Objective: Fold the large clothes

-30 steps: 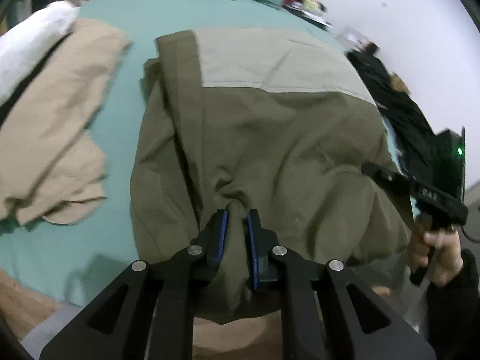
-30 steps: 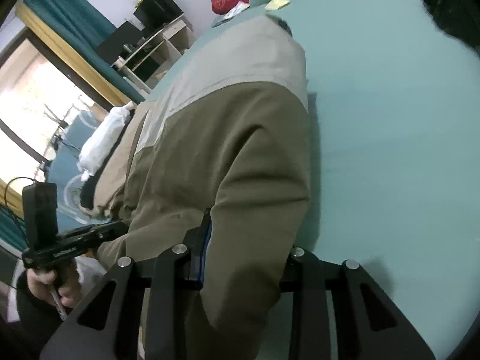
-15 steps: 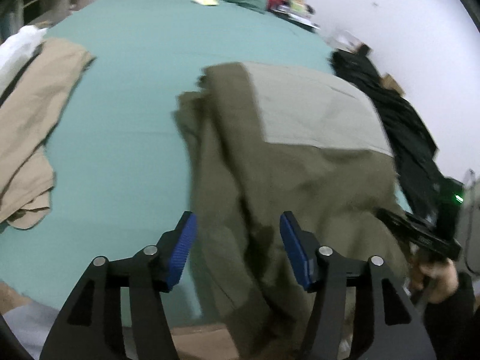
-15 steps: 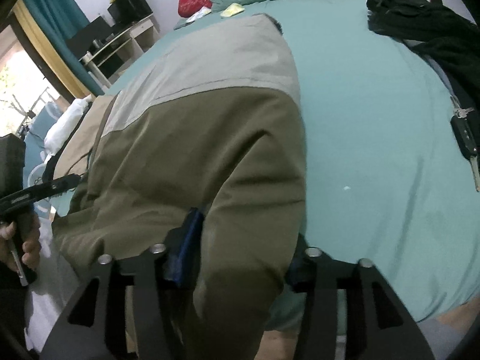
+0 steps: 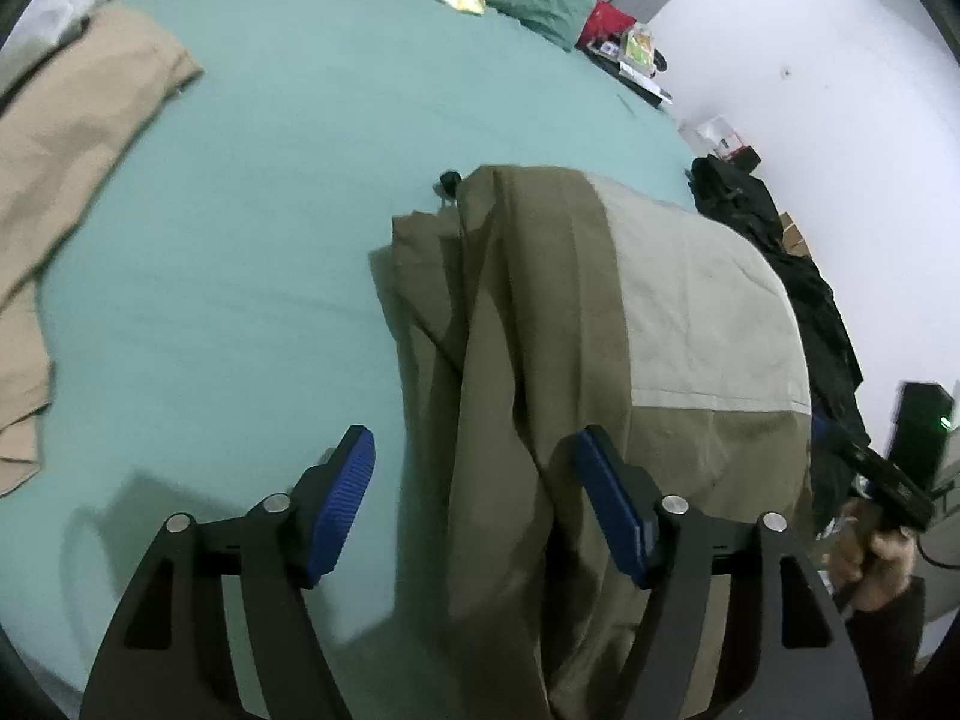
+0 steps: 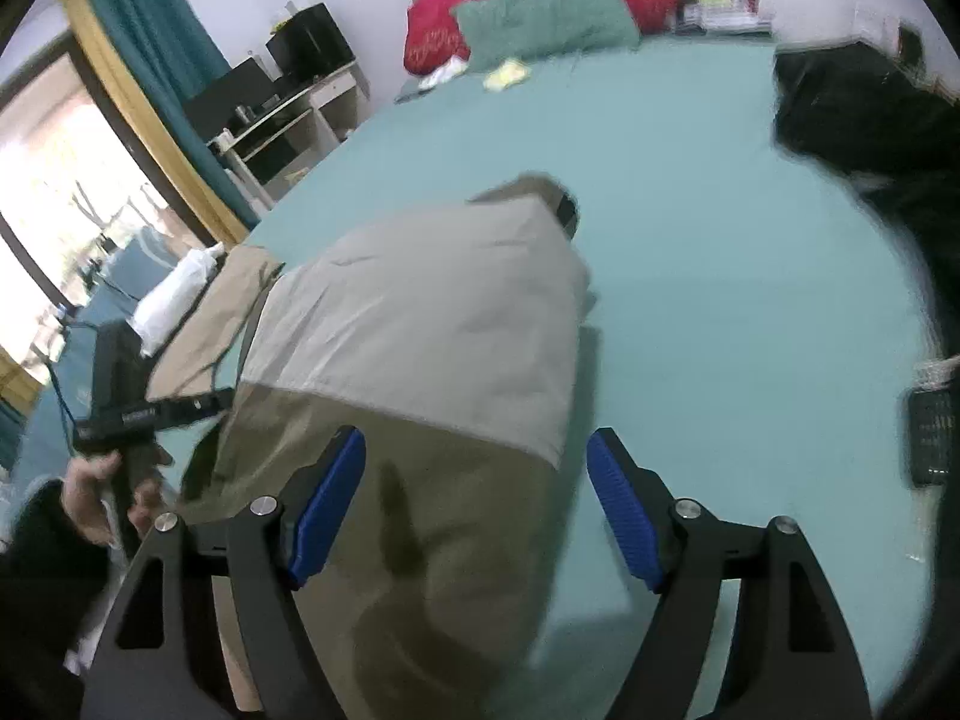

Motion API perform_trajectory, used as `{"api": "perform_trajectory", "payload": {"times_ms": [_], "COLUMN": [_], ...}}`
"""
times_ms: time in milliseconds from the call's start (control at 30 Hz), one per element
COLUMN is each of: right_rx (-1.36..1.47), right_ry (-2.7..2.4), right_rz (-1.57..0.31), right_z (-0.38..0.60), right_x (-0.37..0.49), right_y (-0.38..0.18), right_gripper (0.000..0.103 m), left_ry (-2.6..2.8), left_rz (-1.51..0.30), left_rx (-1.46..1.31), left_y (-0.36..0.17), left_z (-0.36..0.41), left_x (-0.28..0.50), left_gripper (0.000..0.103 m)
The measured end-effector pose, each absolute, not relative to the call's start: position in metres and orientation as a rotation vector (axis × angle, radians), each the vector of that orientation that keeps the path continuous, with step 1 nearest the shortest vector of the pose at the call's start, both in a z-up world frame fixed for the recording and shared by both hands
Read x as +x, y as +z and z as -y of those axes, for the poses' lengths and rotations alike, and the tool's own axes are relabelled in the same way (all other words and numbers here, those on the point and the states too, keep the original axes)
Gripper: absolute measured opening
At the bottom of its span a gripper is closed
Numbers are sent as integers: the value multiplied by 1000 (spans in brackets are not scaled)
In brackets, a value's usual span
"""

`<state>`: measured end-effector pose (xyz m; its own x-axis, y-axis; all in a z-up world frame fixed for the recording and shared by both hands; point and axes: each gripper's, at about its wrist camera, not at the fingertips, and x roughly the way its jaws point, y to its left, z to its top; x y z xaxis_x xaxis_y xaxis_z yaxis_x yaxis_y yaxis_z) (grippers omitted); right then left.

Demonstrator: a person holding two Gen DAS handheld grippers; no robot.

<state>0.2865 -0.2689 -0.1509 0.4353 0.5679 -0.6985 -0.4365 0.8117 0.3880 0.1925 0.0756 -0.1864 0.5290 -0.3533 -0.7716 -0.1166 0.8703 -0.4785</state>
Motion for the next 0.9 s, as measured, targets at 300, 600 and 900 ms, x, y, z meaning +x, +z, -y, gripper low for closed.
{"api": "perform_trajectory", "payload": {"times_ms": [300,600,900], "right_rx": [133,51,302], "right_ry": [596,557,600], "right_rz": [-1051,-1009,-1054], "right_z": [229,208,236], "right_x": [324,319,315], "right_y": [-203,-205,-215], "right_gripper": [79,83,83], "left_ry": [-385,-422,-381], "left_rz": [-1050,-1175,-1129], "left_rx": [-764,-544,-511], "left_y": [-205,-215,-218], "left_z": [-69,-26,-21], "left_x": [205,229,229], "left_gripper": [83,84,84]}}
